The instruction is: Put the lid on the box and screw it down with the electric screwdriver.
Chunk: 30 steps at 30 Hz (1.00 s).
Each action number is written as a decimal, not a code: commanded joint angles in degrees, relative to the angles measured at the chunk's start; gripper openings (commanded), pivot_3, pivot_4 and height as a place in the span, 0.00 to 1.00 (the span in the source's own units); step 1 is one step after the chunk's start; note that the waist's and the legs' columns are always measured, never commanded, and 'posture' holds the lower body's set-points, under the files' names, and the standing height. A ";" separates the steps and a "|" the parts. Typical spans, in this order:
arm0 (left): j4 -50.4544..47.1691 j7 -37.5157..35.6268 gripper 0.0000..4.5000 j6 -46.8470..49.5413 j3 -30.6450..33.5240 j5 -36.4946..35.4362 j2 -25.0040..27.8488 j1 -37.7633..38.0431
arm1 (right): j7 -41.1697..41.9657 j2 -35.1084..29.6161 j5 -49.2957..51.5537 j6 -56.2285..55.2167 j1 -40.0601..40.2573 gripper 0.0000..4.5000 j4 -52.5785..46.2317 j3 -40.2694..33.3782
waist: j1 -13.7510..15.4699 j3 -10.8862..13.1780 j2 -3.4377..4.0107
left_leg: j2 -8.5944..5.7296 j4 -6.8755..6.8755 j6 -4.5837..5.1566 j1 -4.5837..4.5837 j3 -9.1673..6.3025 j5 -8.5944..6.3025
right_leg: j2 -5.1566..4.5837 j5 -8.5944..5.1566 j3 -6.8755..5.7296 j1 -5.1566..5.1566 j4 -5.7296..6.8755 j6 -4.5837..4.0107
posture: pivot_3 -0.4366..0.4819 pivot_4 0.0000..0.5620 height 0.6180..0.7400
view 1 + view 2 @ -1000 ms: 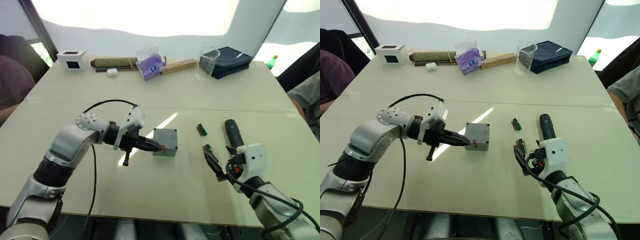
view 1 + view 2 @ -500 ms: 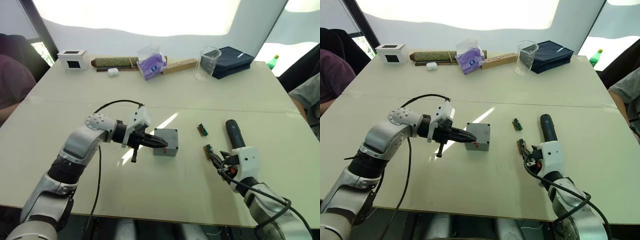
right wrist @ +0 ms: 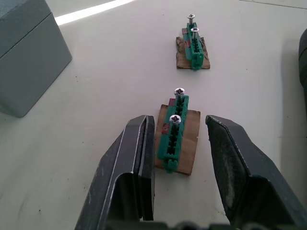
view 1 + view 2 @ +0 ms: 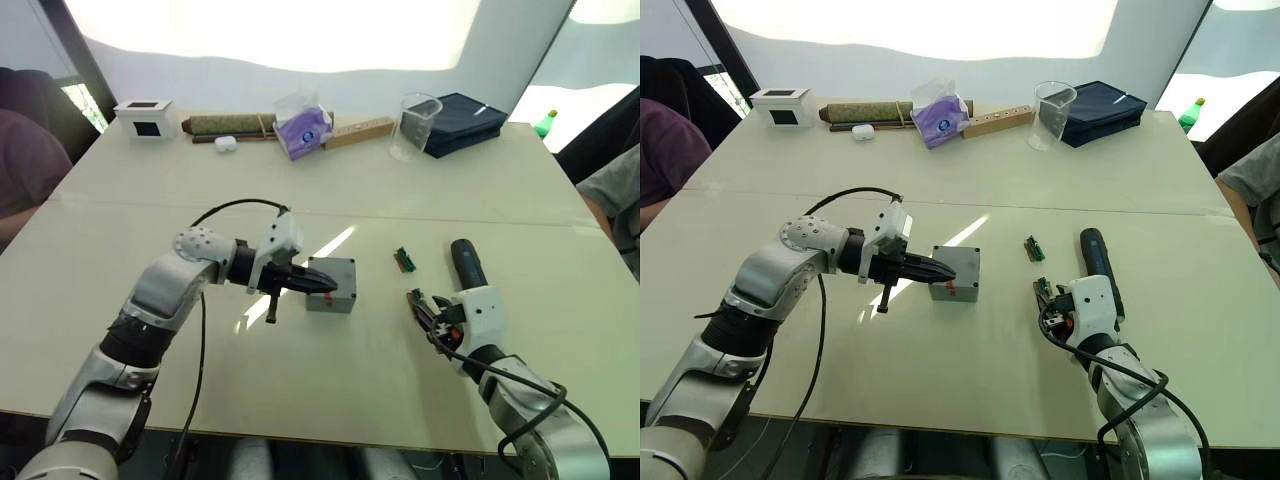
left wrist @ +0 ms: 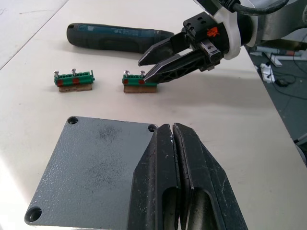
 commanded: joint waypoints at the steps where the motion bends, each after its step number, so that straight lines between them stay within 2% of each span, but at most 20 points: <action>1: -1.80 0.45 0.00 -0.53 0.50 -0.23 -0.32 0.27 | 0.02 -0.56 -0.41 -1.56 -0.35 0.43 -0.37 -0.16 | 0.00 0.00 0.00 | 0.00 0.00 0.00 0.00 0.00 0.00 | 0.00 0.00 0.00 0.00 0.00 0.00 | 0.48 0.27 0.99; 5: -1.39 0.80 0.00 -0.93 0.49 0.14 -0.56 0.33 | -0.08 -0.60 -0.76 -1.83 -1.43 0.43 0.74 0.29 | 0.00 0.00 0.00 | 0.00 0.01 0.00 0.00 0.00 0.00 | 0.00 0.00 0.00 0.01 0.00 0.00 | 0.48 0.27 0.99; 8: -1.69 0.96 0.00 -0.78 0.52 0.04 -0.57 0.56 | 0.10 -0.63 -1.03 -2.51 -1.92 0.26 1.37 0.53 | 0.00 0.00 0.00 | 0.00 0.02 0.00 0.00 0.00 0.00 | 0.00 0.00 0.00 0.01 0.00 0.00 | 0.48 0.27 0.99; 11: -1.42 1.06 0.00 -0.84 0.62 0.09 -0.55 0.43 | 0.05 -0.69 -1.50 -2.66 -2.62 0.00 2.04 0.61 | 0.01 0.00 0.00 | 0.00 0.01 0.00 0.00 -0.01 0.00 | 0.00 0.00 -0.01 0.00 0.01 0.00 | 0.48 0.27 0.99; 20: -1.31 1.67 0.00 -0.77 0.96 0.06 -0.62 0.65 | 0.48 -1.45 -1.60 -2.49 -2.47 0.00 0.81 -0.15 | 0.01 0.00 0.00 | 0.00 0.02 0.00 0.00 -0.01 0.00 | 0.00 0.00 -0.01 0.01 0.01 0.00 | 0.48 0.27 0.99; 30: 1.71 1.98 0.00 -1.08 2.26 -0.40 -1.26 -0.70 | 2.87 -4.03 2.25 -0.42 -2.78 0.00 -6.99 -4.05 | 0.01 0.00 0.00 | 0.00 0.02 0.00 0.01 -0.01 0.00 | 0.00 0.00 -0.01 0.01 0.02 0.00 | 0.48 0.27 0.99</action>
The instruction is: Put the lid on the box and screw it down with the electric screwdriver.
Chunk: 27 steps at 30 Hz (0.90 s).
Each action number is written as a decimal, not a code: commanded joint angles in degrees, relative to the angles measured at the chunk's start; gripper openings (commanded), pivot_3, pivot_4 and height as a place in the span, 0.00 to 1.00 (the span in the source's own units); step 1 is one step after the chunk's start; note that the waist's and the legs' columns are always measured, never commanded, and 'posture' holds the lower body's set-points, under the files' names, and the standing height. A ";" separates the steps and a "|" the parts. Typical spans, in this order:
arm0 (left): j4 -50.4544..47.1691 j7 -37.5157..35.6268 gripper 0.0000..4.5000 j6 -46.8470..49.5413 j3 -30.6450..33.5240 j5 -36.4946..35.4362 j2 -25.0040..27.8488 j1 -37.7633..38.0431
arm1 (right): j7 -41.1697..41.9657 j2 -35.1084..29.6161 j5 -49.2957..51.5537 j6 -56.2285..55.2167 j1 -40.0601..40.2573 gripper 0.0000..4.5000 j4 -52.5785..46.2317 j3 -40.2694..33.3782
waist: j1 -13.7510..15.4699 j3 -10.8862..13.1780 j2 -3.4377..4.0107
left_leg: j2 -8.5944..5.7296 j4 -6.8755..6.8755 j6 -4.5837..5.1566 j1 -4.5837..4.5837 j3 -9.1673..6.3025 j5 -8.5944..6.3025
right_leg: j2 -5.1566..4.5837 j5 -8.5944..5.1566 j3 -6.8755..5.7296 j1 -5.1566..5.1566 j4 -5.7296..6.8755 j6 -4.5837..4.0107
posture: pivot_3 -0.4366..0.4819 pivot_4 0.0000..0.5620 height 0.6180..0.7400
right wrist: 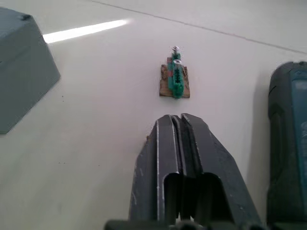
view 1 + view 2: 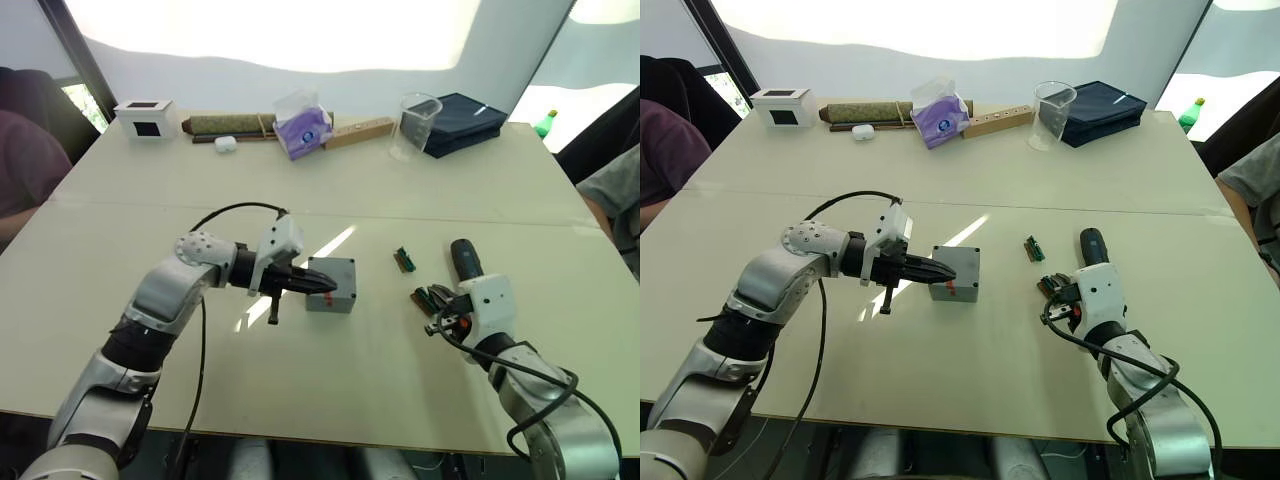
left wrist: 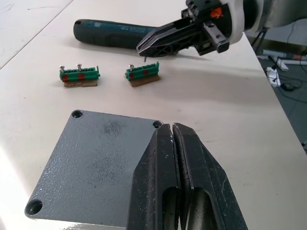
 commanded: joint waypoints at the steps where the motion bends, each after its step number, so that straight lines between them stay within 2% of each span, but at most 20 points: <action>1: 1.52 0.34 0.00 -0.81 2.39 -0.81 -0.70 -1.86 | 0.64 -0.42 2.86 0.93 -0.96 0.00 -5.43 -2.23 | 0.02 0.00 0.00 | 0.00 0.00 0.00 0.00 0.00 0.00 | 0.00 0.00 0.00 0.00 0.00 0.00 | 0.48 0.27 0.99; 5: 3.82 0.59 0.00 -0.04 3.99 -1.60 -1.11 -3.10 | 0.96 -0.39 5.34 2.44 -3.80 0.00 -6.74 -1.70 | -0.01 0.00 0.00 | 0.00 0.03 0.00 0.00 0.00 0.00 | 0.00 0.00 -0.01 0.01 0.00 0.00 | 0.48 0.27 0.99; 10: 8.69 1.29 0.00 -1.63 6.70 -0.85 -0.49 -4.67 | 3.57 -1.25 6.46 3.94 -14.04 0.00 -2.76 6.35 | -0.30 0.00 0.00 | 0.00 0.03 0.00 0.05 0.00 0.00 | 0.01 0.01 0.02 -0.02 0.10 0.00 | 0.48 0.27 0.99; 12: 9.06 1.75 0.00 -1.71 6.94 -0.67 -0.54 -4.77 | 4.78 -2.79 5.22 3.17 -15.87 0.00 -1.28 9.10 | -0.02 0.00 0.00 | 0.01 0.01 0.00 0.08 0.00 0.00 | 0.02 0.00 0.01 0.00 0.11 0.00 | 0.48 0.27 0.99; 16: 8.69 2.16 0.00 -3.47 6.71 0.90 0.94 -2.75 | 5.04 -1.63 4.03 1.28 -20.67 0.00 4.46 12.80 | 0.13 0.00 0.00 | 0.00 0.01 0.00 -0.02 -0.01 0.00 | 0.00 0.00 0.00 -0.02 0.02 0.00 | 0.48 0.27 0.99; 27: 4.75 4.80 0.00 -3.07 6.74 1.03 1.01 0.55 | 6.06 -0.60 2.03 -3.27 -22.98 0.00 11.61 14.89 | 0.02 0.00 0.00 | 0.01 0.04 0.00 0.00 -0.02 0.01 | 0.00 0.00 -0.01 -0.02 0.08 0.00 | 0.48 0.27 0.99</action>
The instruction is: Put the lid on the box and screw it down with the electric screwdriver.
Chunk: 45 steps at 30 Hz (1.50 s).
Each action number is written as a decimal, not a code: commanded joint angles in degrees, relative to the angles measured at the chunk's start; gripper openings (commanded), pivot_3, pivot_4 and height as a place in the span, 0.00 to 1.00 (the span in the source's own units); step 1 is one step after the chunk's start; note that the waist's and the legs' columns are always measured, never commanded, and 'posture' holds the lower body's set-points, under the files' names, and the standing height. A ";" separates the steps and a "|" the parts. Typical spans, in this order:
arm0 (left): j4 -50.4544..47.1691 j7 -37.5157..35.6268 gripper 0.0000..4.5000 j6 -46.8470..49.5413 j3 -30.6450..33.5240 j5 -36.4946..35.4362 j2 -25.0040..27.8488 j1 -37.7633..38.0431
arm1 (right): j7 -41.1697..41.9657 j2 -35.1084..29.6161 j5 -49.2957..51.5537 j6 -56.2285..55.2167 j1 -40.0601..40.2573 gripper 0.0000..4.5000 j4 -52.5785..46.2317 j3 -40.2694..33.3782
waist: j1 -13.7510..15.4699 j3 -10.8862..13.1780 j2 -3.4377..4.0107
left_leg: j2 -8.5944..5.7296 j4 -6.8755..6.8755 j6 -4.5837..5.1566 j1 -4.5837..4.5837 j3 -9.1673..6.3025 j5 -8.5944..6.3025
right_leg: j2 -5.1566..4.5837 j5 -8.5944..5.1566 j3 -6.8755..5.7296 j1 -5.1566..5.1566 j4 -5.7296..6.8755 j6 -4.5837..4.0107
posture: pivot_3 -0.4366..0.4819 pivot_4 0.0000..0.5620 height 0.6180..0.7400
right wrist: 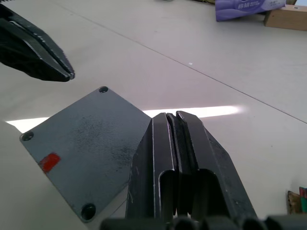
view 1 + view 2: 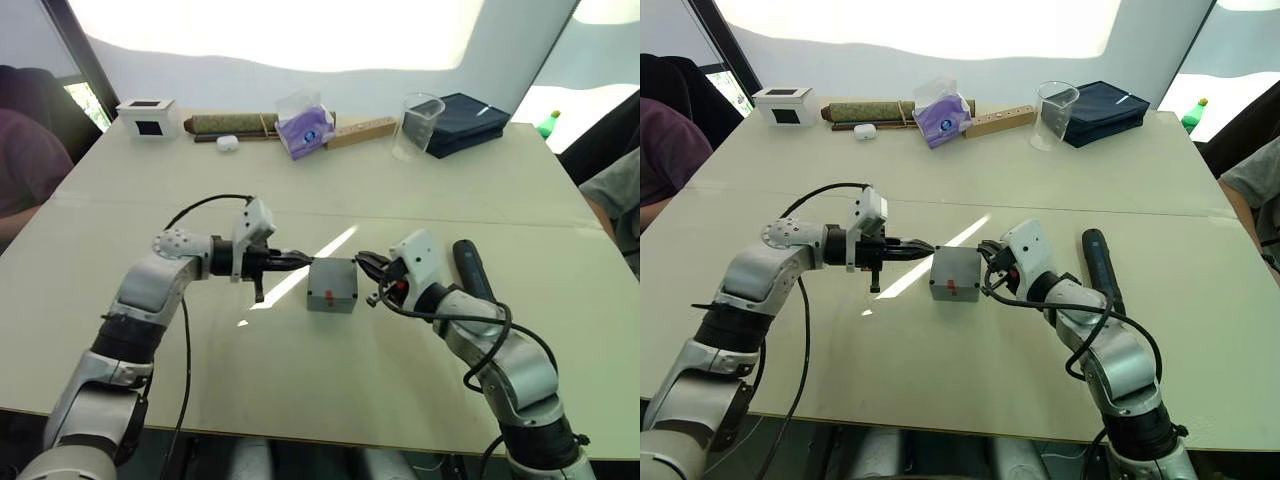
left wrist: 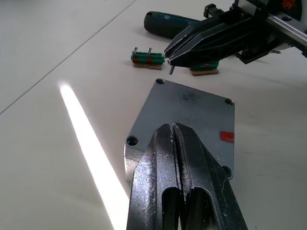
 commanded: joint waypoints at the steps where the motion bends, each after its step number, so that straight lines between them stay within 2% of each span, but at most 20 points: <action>1: -2.17 0.67 0.00 -0.75 1.26 0.00 0.16 0.23 | 0.92 0.73 -0.20 -2.08 -1.28 0.00 -0.16 0.70 | -0.01 0.00 0.00 | 0.00 0.00 0.00 0.00 0.00 0.00 | 0.00 0.00 0.00 0.00 0.01 0.00 | 0.48 0.27 0.99; 30: -4.19 2.10 0.00 -0.32 0.58 -0.24 -0.62 0.99 | 1.48 2.76 -3.07 -4.63 -2.92 0.00 5.05 2.03 | -0.08 0.00 0.00 | 0.00 0.01 0.00 0.01 0.00 0.00 | 0.01 0.00 0.00 -0.01 0.04 0.00 | 0.48 0.27 0.99; 33: -4.08 2.15 0.00 -0.45 0.56 -0.19 -0.72 0.95 | 1.74 2.45 -3.38 -4.34 -2.77 0.17 4.81 2.06 | -0.07 0.00 0.00 | 0.00 0.01 0.00 0.01 0.00 0.00 | 0.01 0.00 0.00 -0.01 0.04 0.00 | 0.48 0.27 0.99; 38: -3.77 2.21 0.00 -0.64 0.66 -0.15 -0.87 0.86 | 1.94 2.01 -3.53 -3.63 -2.61 0.61 3.79 1.49 | -0.08 0.00 0.00 | 0.00 0.01 0.00 0.01 0.00 0.00 | 0.01 0.00 0.00 -0.01 0.04 0.00 | 0.48 0.27 0.99; 39: -3.73 2.24 0.00 -0.67 0.66 -0.14 -0.93 0.81 | 1.99 1.95 -3.48 -3.53 -2.68 0.67 3.66 1.33 | -0.07 0.00 0.00 | 0.00 0.01 0.00 0.01 0.00 0.00 | 0.01 0.00 0.00 -0.01 0.04 0.00 | 0.48 0.27 0.99; 45: -3.59 2.77 0.00 0.59 1.41 -1.55 -2.41 -1.51 | 0.05 1.60 -0.76 -0.25 -3.28 0.67 -2.04 -5.35 | -0.01 0.00 0.00 | 0.00 0.01 0.00 0.00 0.00 0.00 | 0.00 0.00 0.00 -0.01 0.04 0.00 | 0.48 0.27 0.99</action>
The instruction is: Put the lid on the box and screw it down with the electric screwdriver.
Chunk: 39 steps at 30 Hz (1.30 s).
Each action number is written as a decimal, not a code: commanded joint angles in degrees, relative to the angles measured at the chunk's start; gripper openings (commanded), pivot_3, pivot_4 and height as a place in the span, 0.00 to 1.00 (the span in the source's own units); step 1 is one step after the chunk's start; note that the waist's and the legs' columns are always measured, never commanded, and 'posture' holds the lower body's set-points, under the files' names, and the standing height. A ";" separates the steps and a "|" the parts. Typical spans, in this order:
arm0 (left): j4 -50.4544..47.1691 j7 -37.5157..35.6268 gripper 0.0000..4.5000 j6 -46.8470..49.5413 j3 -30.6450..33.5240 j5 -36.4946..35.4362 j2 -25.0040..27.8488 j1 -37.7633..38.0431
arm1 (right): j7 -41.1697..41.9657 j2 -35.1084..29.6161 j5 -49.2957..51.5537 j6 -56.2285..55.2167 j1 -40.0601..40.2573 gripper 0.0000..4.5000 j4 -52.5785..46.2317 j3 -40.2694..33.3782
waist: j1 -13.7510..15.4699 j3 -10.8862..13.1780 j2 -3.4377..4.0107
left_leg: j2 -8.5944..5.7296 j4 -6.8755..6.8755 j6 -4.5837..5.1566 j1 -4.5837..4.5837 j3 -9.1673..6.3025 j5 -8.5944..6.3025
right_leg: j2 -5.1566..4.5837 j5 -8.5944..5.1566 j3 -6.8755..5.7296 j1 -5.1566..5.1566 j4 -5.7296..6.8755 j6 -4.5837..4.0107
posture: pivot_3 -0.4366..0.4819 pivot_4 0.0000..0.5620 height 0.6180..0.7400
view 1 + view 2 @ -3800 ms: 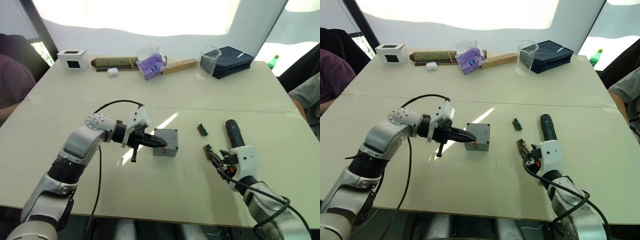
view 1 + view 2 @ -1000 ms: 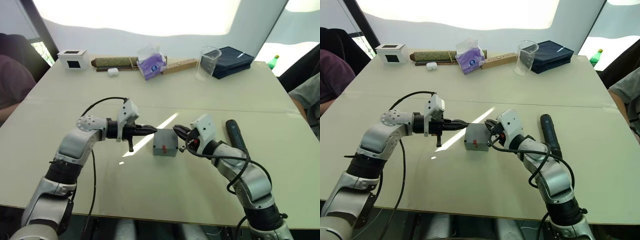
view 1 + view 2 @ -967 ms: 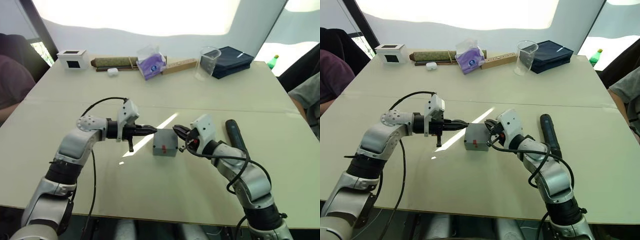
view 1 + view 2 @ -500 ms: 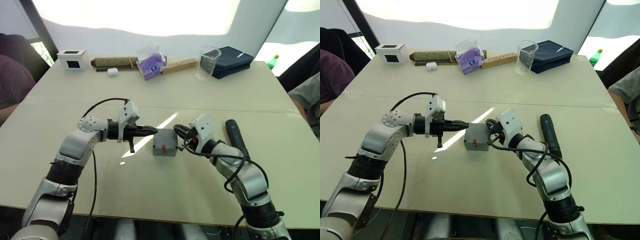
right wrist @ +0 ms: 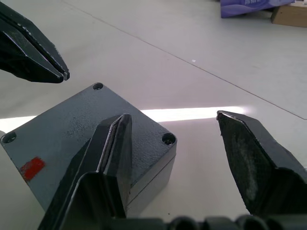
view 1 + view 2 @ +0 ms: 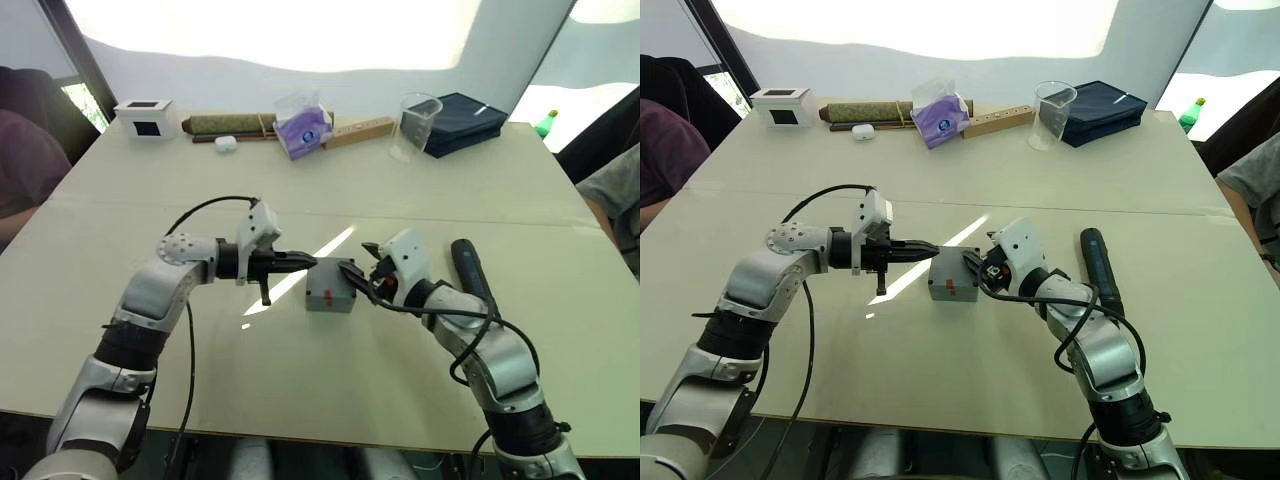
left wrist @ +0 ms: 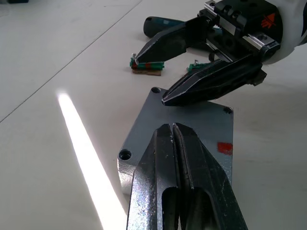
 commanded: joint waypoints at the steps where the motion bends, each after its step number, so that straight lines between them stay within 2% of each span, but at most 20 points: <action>1: -1.28 0.56 0.00 1.81 2.27 -2.62 -1.57 -3.51 | -1.84 -0.38 3.41 3.63 -1.28 0.67 -6.82 -7.11 | 0.08 0.00 0.00 | 0.00 0.00 0.00 -0.01 0.00 0.00 | 0.00 0.00 0.00 0.00 0.00 0.00 | 0.48 0.27 0.99; 2: -1.42 0.63 0.00 2.44 2.53 -3.07 -1.84 -4.09 | -2.08 -0.49 4.14 4.87 -1.33 0.67 -7.59 -8.29 | 0.14 0.00 0.00 | 0.00 0.01 0.00 -0.01 0.00 0.00 | 0.00 0.00 -0.01 0.02 0.00 0.00 | 0.48 0.27 0.99; 5: -2.21 -1.87 0.00 2.47 1.78 -3.94 -1.95 -8.01 | -1.86 -5.88 9.93 18.14 -3.00 0.67 -12.40 -19.85 | 0.22 0.01 0.02 | 0.00 0.00 0.00 -0.02 0.00 0.00 | 0.00 0.00 0.00 0.01 -0.01 0.00 | 0.48 0.27 0.99; 8: -2.80 -4.38 0.00 1.73 -1.92 -0.98 -0.27 -10.67 | 1.71 -15.88 15.11 32.43 -6.28 0.82 -12.91 -28.61 | 0.29 0.04 0.06 | -0.02 0.02 0.00 -0.04 0.02 0.00 | -0.03 0.00 0.00 0.02 -0.03 0.01 | 0.48 0.27 0.99; 9: -2.89 -5.25 0.00 1.73 -3.00 -0.16 0.41 -11.15 | 2.39 -18.29 16.26 35.90 -7.33 0.90 -12.57 -29.94 | 0.25 0.06 0.09 | -0.02 0.01 0.00 -0.04 0.02 0.00 | -0.03 0.00 0.01 0.02 -0.05 0.01 | 0.48 0.27 0.99; 10: -2.75 -7.38 0.00 -0.50 -4.38 1.04 1.28 -11.27 | 3.21 -21.49 17.18 40.53 -8.79 0.97 -11.68 -30.61 | 0.13 0.07 0.16 | -0.02 0.01 0.00 -0.02 0.03 0.00 | -0.03 0.00 0.01 0.03 -0.06 0.00 | 0.48 0.27 0.99; 11: -2.59 -8.80 0.00 -2.22 -5.22 1.75 1.81 -11.29 | 3.58 -23.49 18.00 43.91 -9.94 0.99 -11.11 -30.91 | -0.08 0.06 0.18 | -0.02 -0.07 0.00 0.03 0.03 0.00 | -0.02 0.00 0.01 0.04 -0.08 0.00 | 0.48 0.27 0.99; 12: -2.15 -9.47 0.00 -3.41 -6.05 2.53 1.79 -11.43 | 4.41 -25.77 18.88 48.89 -11.06 0.99 -9.80 -30.94 | -0.24 0.06 0.19 | 0.00 -0.08 0.03 0.12 0.04 -0.01 | 0.01 0.00 0.05 0.06 -0.07 -0.01 | 0.48 0.27 0.99; 13: -1.82 -10.30 0.00 -3.75 -6.52 2.44 1.37 -11.77 | 6.29 -31.78 22.62 52.40 -10.12 0.99 -6.39 -29.16 | -0.27 0.07 0.23 | 0.01 -0.13 0.05 0.19 0.05 -0.02 | 0.06 -0.01 0.09 0.07 -0.06 -0.02 | 0.48 0.27 0.99; 16: -1.81 -11.40 0.00 -2.87 -6.69 1.06 -0.29 -12.72 | 12.53 -42.51 28.85 55.20 -7.90 0.99 -1.31 -21.95 | 0.05 0.15 0.29 | 0.01 -0.12 0.13 0.20 0.12 -0.06 | 0.07 -0.01 0.17 0.08 -0.08 -0.03 | 0.48 0.27 0.99; 22: -3.16 -11.42 0.00 -2.05 -7.17 1.63 -1.29 -12.44 | 13.93 -43.36 29.90 55.20 -13.44 0.99 8.79 -13.64 | -0.25 0.19 0.27 | -0.01 0.08 0.27 0.08 0.26 -0.14 | 0.00 0.02 0.32 0.05 -0.18 0.04 | 0.48 0.27 0.99; 26: -4.21 -12.07 0.00 -2.64 -7.13 2.49 0.49 -11.18 | 14.58 -43.69 29.60 55.20 -17.55 0.99 16.28 -7.81 | -0.15 0.19 0.27 | 0.01 0.03 0.26 0.09 0.23 -0.14 | 0.02 0.02 0.29 0.00 -0.17 0.03 | 0.48 0.27 0.99; 33: -4.96 -9.62 0.00 -1.96 -7.03 2.87 -0.83 -10.11 | 12.08 -41.92 25.06 55.20 -21.76 0.99 21.25 0.34 | -0.23 0.19 0.26 | 0.02 0.06 0.27 0.10 0.24 -0.14 | 0.01 0.02 0.29 0.02 -0.16 0.03 | 0.48 0.27 0.99; 37: -4.98 -7.00 0.00 -1.18 -6.15 2.61 -2.18 -9.39 | 11.98 -42.28 23.67 55.20 -20.94 0.99 20.52 4.59 | -0.15 0.19 0.27 | 0.03 0.02 0.26 0.10 0.24 -0.14 | 0.02 0.02 0.28 -0.01 -0.16 0.03 | 0.48 0.27 0.99; 39: -5.27 -6.49 0.00 -1.18 -6.00 2.46 -2.38 -8.87 | 12.30 -43.14 22.46 54.39 -20.21 0.88 19.30 7.54 | -0.09 0.19 0.27 | 0.03 0.00 0.26 0.10 0.23 -0.14 | 0.03 0.02 0.28 -0.02 -0.15 0.03 | 0.48 0.27 0.99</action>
